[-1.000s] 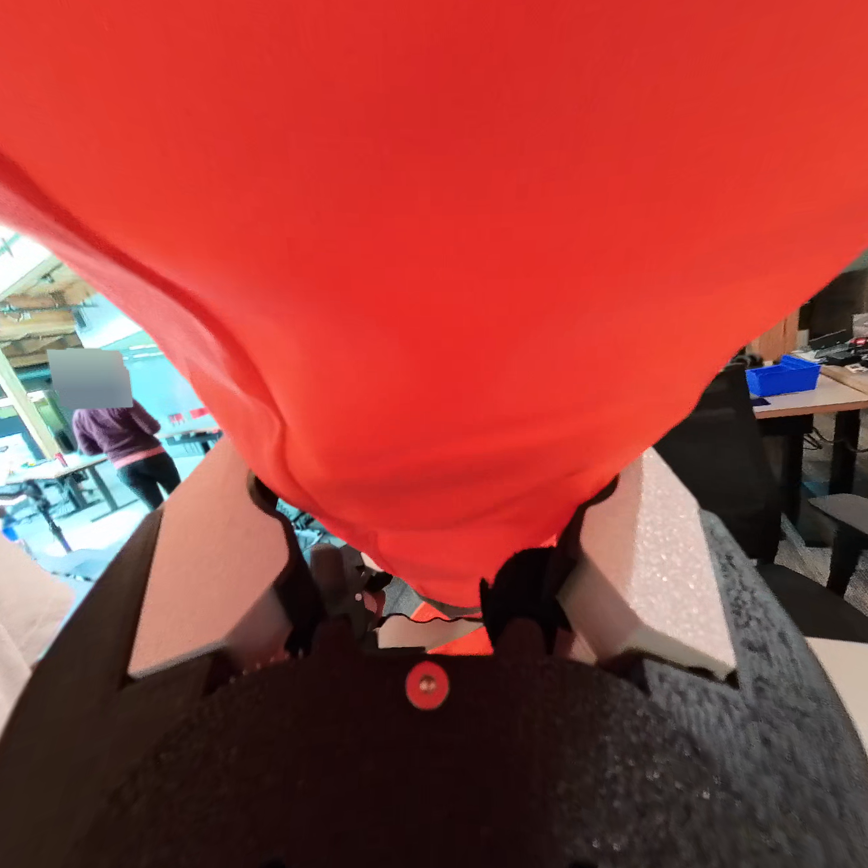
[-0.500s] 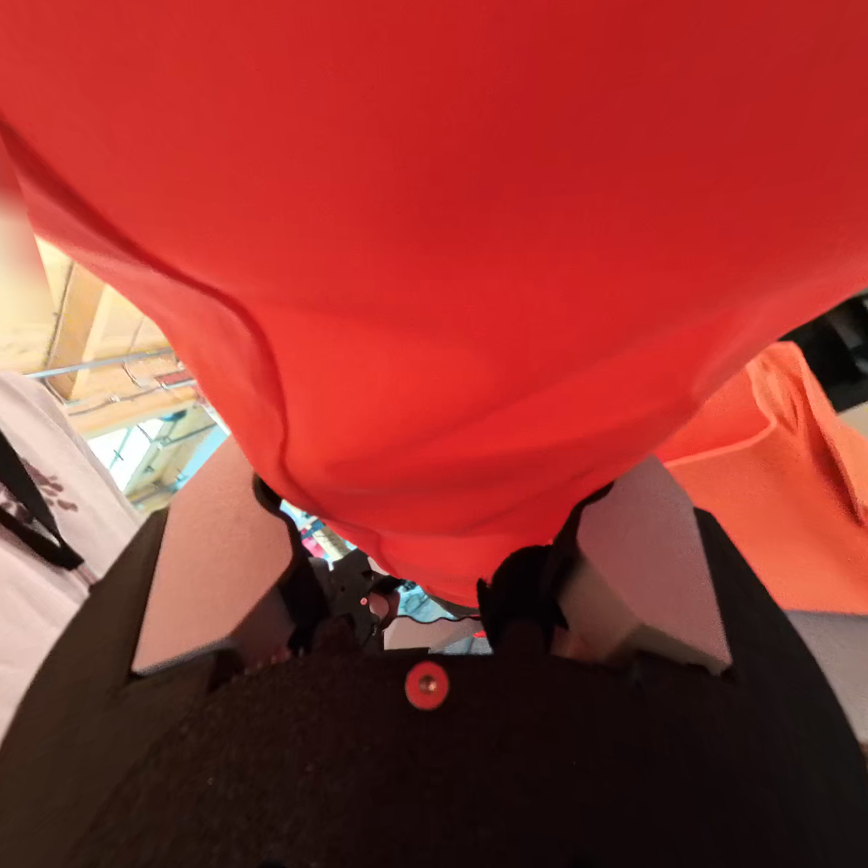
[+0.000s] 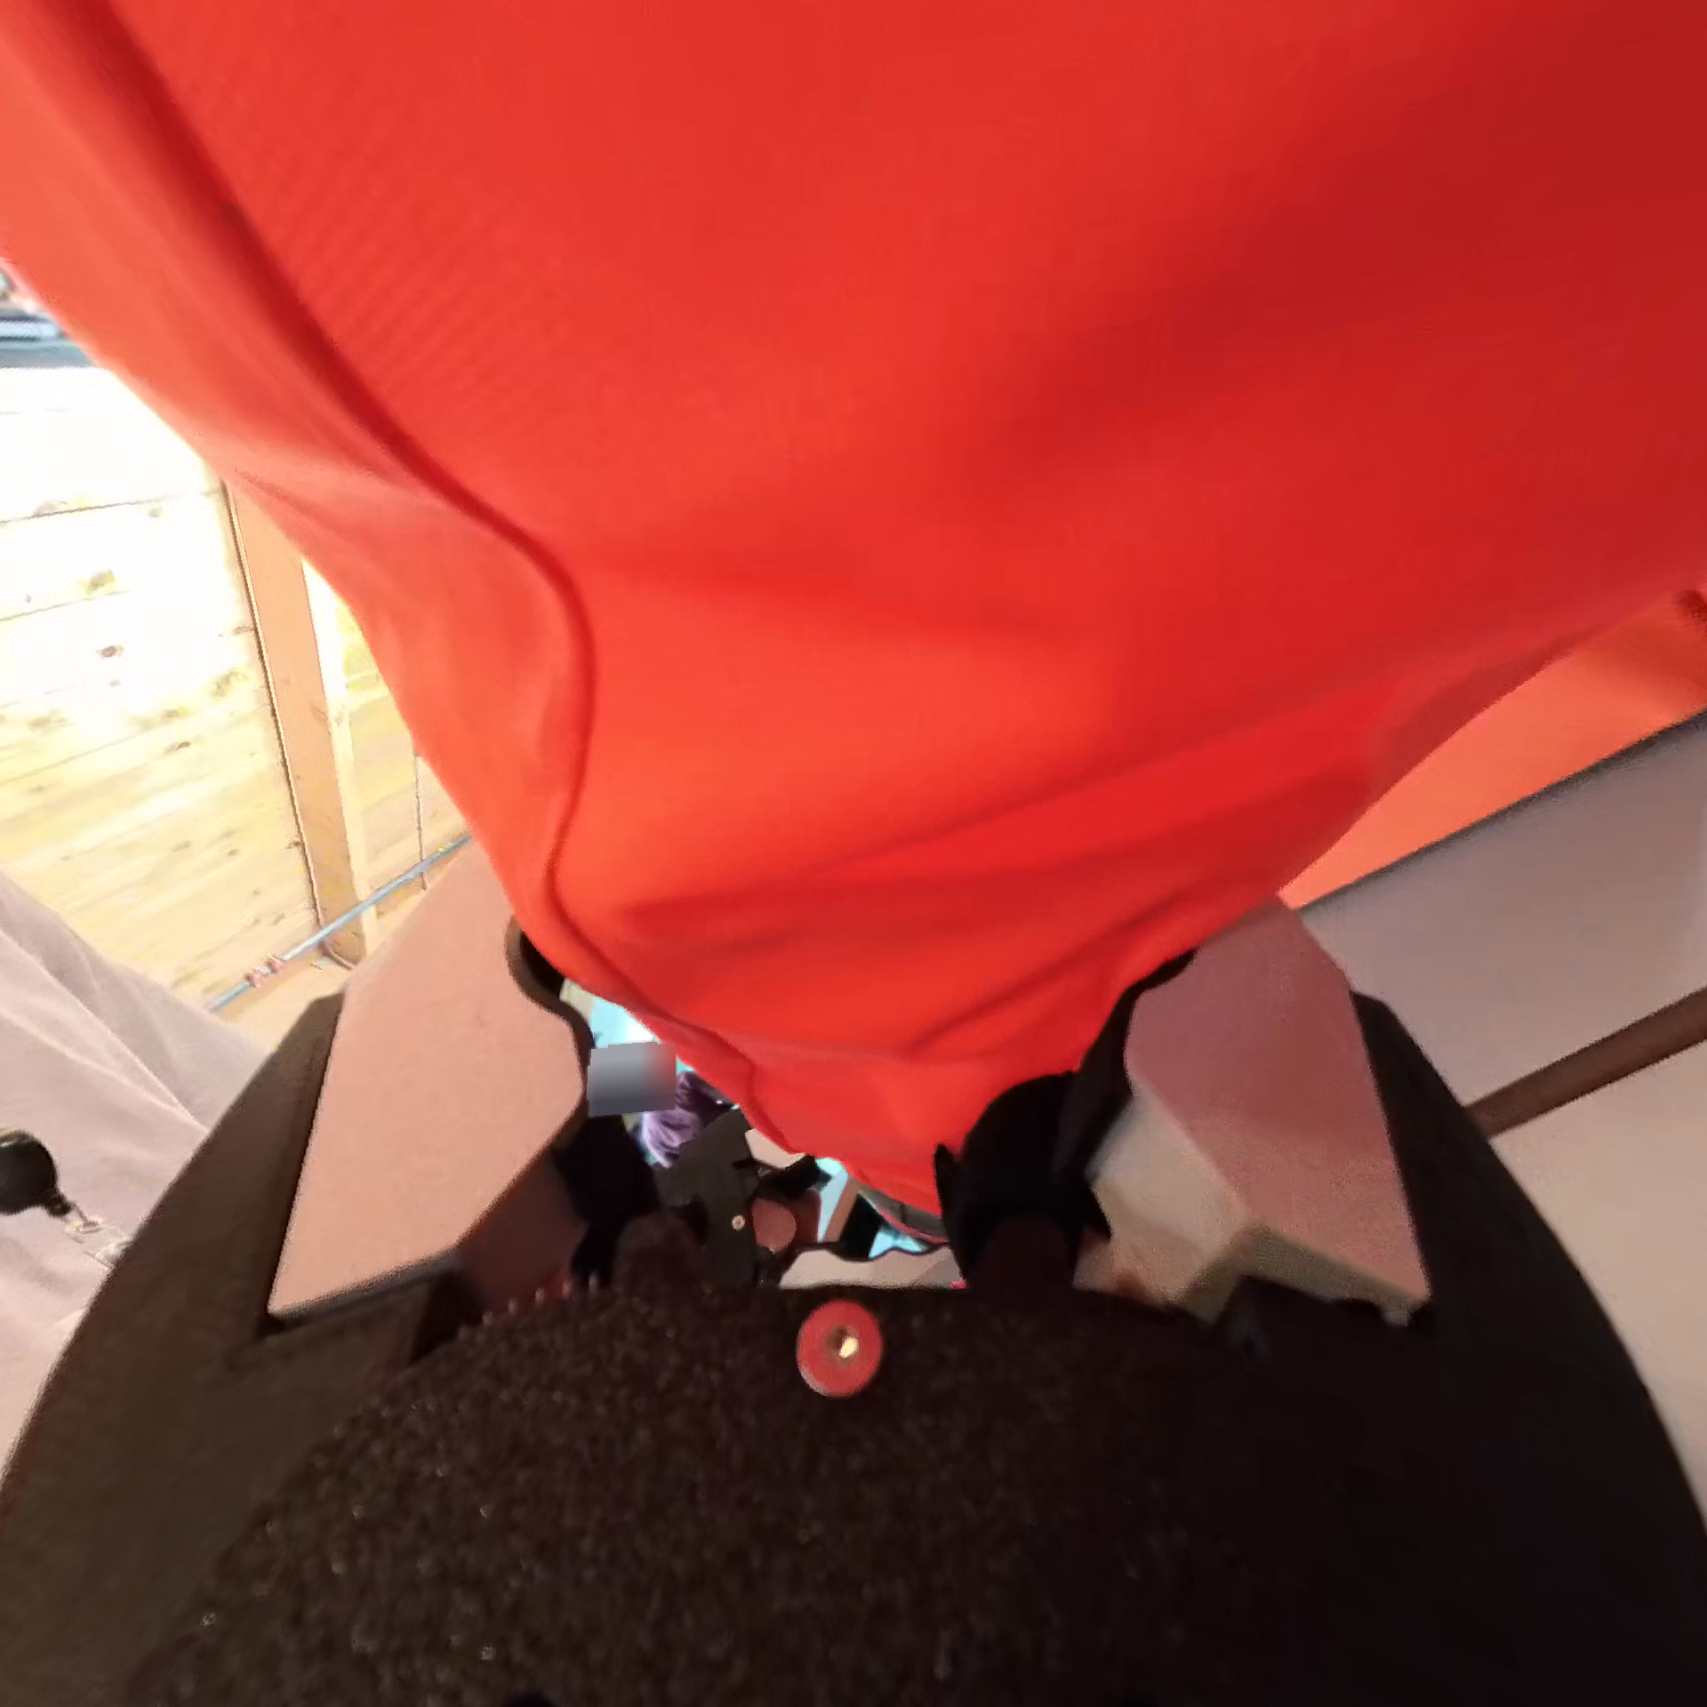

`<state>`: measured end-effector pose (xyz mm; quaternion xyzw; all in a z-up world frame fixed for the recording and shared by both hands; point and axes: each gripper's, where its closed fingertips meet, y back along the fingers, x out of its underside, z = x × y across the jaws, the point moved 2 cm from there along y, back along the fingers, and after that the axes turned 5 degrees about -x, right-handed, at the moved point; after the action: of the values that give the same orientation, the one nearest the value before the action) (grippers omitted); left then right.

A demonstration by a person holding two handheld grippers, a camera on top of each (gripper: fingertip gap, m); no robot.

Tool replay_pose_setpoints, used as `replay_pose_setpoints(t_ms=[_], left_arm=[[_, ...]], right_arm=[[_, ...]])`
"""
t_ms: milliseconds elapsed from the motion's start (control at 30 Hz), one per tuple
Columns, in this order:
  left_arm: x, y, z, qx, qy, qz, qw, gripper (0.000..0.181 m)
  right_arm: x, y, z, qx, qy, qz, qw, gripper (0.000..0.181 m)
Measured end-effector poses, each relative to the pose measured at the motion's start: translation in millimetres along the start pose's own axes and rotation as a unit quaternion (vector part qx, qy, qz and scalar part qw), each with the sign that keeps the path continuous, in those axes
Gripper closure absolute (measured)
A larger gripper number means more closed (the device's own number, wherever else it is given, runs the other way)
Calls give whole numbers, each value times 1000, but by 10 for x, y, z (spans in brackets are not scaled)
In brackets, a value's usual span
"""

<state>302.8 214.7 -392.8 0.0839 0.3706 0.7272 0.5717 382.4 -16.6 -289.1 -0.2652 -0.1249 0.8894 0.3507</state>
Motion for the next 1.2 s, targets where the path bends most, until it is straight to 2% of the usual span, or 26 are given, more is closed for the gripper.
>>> replay_pose_setpoints(t_ms=[233, 467, 733, 933, 1000, 1100, 1200], left_arm=[[49, -398, -181, 44, -2, 52, 998, 104], [92, -727, -280, 94, 5, 91, 991, 104], [263, -1063, -423, 168, 30, 143, 975, 103], [399, -1183, -630, 243, 71, 143, 957, 101], [419, -1185, -660, 266, 93, 146, 948, 98], [422, -1178, -635, 258, 112, 127, 951, 97], [387, -1091, -557, 228, 122, 101, 961, 96]], right_arm=[[-26, -16, -828, 25, -79, 23, 996, 59], [-13, -102, -1469, 62, -124, 57, 989, 63], [106, -211, -1863, 109, -126, 117, 979, 61], [268, -129, -2126, 157, -135, 138, 969, 62], [312, -56, -2199, 172, -134, 136, 966, 68], [331, 69, -2211, 187, -138, 124, 965, 81], [414, 245, -2100, 218, -119, 135, 959, 83]])
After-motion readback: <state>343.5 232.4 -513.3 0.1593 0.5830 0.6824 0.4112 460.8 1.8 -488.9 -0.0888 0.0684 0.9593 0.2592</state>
